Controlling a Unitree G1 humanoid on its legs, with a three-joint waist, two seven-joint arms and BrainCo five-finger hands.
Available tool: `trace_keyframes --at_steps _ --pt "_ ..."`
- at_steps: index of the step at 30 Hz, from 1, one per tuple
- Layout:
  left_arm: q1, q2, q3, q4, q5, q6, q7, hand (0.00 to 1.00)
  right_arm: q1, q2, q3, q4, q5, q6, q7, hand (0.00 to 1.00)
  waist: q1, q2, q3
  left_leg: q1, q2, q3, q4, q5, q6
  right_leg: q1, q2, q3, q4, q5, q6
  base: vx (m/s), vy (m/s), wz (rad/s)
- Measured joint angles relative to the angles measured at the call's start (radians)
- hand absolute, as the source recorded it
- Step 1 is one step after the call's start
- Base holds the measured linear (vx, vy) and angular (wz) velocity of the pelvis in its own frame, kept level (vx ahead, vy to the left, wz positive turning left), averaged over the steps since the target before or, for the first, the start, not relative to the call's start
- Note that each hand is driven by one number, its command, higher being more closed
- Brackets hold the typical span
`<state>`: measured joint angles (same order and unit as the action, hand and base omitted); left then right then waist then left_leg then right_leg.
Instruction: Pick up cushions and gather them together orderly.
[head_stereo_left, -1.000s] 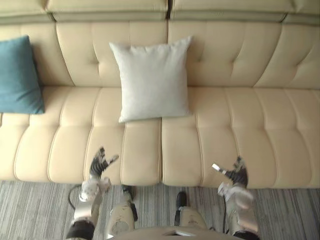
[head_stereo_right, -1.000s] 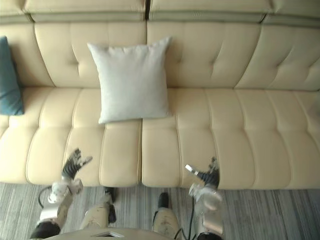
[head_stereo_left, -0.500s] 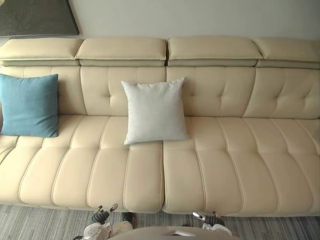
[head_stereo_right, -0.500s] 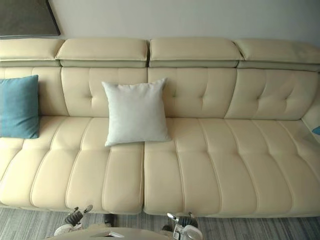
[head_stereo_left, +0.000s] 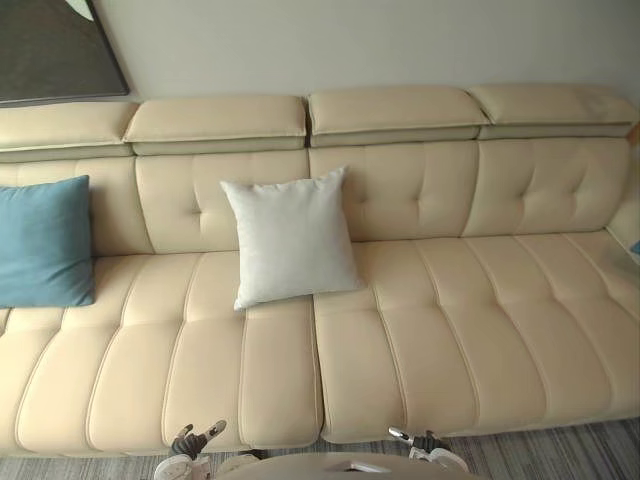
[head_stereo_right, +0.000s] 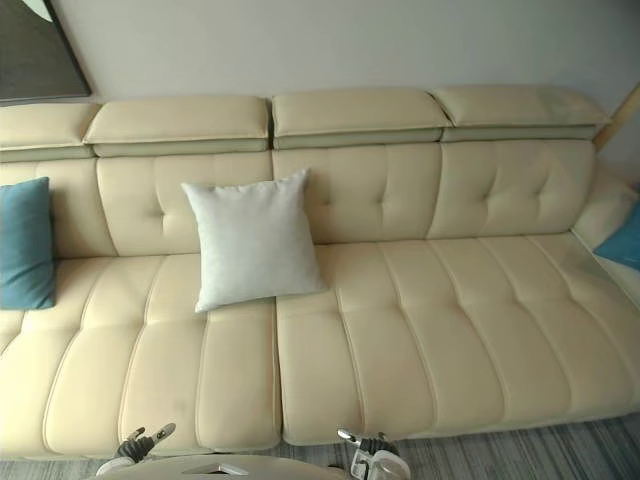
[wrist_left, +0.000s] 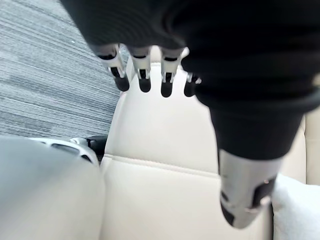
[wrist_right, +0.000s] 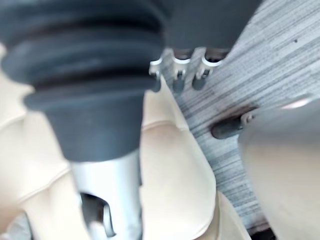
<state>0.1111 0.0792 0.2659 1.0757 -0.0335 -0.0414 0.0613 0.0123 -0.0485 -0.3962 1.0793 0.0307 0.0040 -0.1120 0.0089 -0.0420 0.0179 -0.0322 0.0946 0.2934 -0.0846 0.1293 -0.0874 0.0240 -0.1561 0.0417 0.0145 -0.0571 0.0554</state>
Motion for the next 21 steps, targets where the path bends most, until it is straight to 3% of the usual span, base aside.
trace_keyframes --at_steps 2,3,4,5,6,7,9,11,12,15,17,19,20,21 --pt "-0.008 0.003 0.008 -0.001 0.000 0.000 0.000 0.00 -0.015 0.001 0.005 -0.002 -0.004 0.000 0.000 0.00 0.002 -0.001 0.017 -0.002 0.002 0.008 0.005 -0.022 0.010 -0.023 0.006 -0.003 0.007 0.031 -0.028 0.00 0.015 -0.63" --pt "-0.020 0.002 0.010 -0.001 0.000 0.001 0.001 0.00 -0.023 0.001 0.027 -0.003 -0.024 -0.001 0.000 0.00 0.011 0.005 0.036 -0.009 0.006 -0.007 0.018 -0.048 0.033 -0.058 0.019 -0.034 0.039 0.072 -0.073 -0.06 0.052 -0.97" --pt "-0.031 0.000 0.010 -0.007 0.000 0.001 0.002 0.00 -0.033 -0.002 0.058 -0.007 -0.037 0.000 0.000 0.00 0.022 0.021 0.048 -0.054 0.025 -0.034 0.071 -0.072 0.074 -0.083 0.034 -0.055 0.045 0.121 -0.083 -0.06 0.045 -0.87" --pt "-0.031 -0.002 0.008 -0.012 0.000 0.001 0.002 0.00 -0.035 -0.003 0.063 -0.010 -0.038 0.000 0.000 0.00 0.027 0.030 0.055 -0.069 0.044 -0.034 0.089 -0.069 0.080 -0.095 0.037 -0.067 0.069 0.119 -0.069 -0.11 0.010 -0.48" --pt "-0.040 0.001 0.005 -0.023 0.001 0.004 0.009 0.00 -0.029 0.012 0.079 -0.026 -0.038 0.000 0.000 0.00 0.017 0.025 0.077 -0.080 0.046 -0.033 0.127 -0.081 0.087 -0.160 0.020 -0.111 0.349 -0.005 -0.045 -0.04 -0.035 0.20" --pt "-0.042 0.006 -0.013 -0.047 0.000 0.005 0.020 0.00 0.004 0.031 0.069 -0.041 -0.027 -0.001 0.000 0.00 0.013 0.010 0.075 -0.088 0.032 -0.064 0.148 -0.085 0.094 -0.171 0.001 -0.122 0.581 -0.070 -0.031 -0.03 -0.034 0.44" --pt "-0.041 0.014 -0.015 -0.067 -0.002 0.003 0.021 0.00 0.012 0.037 0.078 -0.039 -0.036 0.000 0.000 0.00 0.019 -0.008 0.072 -0.096 0.015 -0.083 0.180 -0.074 0.089 -0.130 -0.019 -0.115 0.723 -0.096 -0.001 0.03 -0.023 0.52" --pt "-0.040 0.010 -0.012 -0.070 -0.003 0.003 0.025 0.00 -0.003 0.047 0.079 -0.039 -0.037 0.000 0.000 0.00 0.023 -0.024 0.065 -0.142 0.001 -0.102 0.227 -0.070 0.088 -0.048 -0.024 -0.110 0.613 -0.107 0.021 -0.07 -0.092 0.28" --pt "-0.039 0.005 -0.010 -0.073 -0.004 0.003 0.037 0.00 -0.030 0.047 0.080 -0.037 -0.037 0.000 -0.001 0.00 0.039 -0.033 0.060 -0.187 0.003 -0.100 0.264 -0.063 0.080 0.028 -0.009 -0.125 0.431 -0.163 0.036 -0.22 -0.216 -0.12" --pt "-0.048 -0.019 -0.034 -0.075 -0.021 0.002 0.048 0.00 -0.091 0.029 0.082 -0.041 -0.035 -0.001 -0.005 0.00 0.048 0.041 0.097 -0.232 0.072 -0.115 0.195 0.054 0.033 0.096 0.076 -0.169 0.169 -0.184 0.039 -0.36 -0.238 -0.15" --pt "-0.049 -0.035 -0.037 -0.074 -0.024 0.002 0.056 0.00 -0.077 0.021 0.081 -0.042 -0.034 0.000 -0.010 0.00 0.041 0.068 0.110 -0.219 0.096 -0.132 0.137 0.119 0.017 0.093 0.108 -0.197 0.168 -0.185 0.036 -0.43 -0.204 0.17" --pt "-0.049 -0.048 -0.052 -0.083 -0.024 0.001 0.062 0.00 -0.040 0.007 0.081 -0.041 -0.032 0.001 -0.024 0.00 0.042 0.080 0.109 -0.193 0.094 -0.123 0.114 0.075 0.004 0.082 0.111 -0.224 0.199 -0.200 0.010 -0.29 -0.088 0.12" --pt "-0.050 -0.049 -0.052 -0.087 -0.024 -0.001 0.062 0.00 -0.032 0.001 0.079 -0.042 -0.029 0.001 -0.031 0.00 0.041 0.073 0.110 -0.196 0.085 -0.122 0.110 0.024 -0.014 0.067 0.099 -0.233 0.208 -0.201 0.006 -0.20 -0.010 -0.13" --pt "-0.061 -0.044 -0.051 -0.088 -0.024 -0.003 0.061 0.00 -0.030 -0.002 0.072 -0.043 -0.024 0.000 -0.034 0.00 0.041 0.054 0.115 -0.220 0.071 -0.126 0.186 -0.001 -0.006 0.045 0.066 -0.245 0.212 -0.197 0.008 -0.23 0.033 -0.24"
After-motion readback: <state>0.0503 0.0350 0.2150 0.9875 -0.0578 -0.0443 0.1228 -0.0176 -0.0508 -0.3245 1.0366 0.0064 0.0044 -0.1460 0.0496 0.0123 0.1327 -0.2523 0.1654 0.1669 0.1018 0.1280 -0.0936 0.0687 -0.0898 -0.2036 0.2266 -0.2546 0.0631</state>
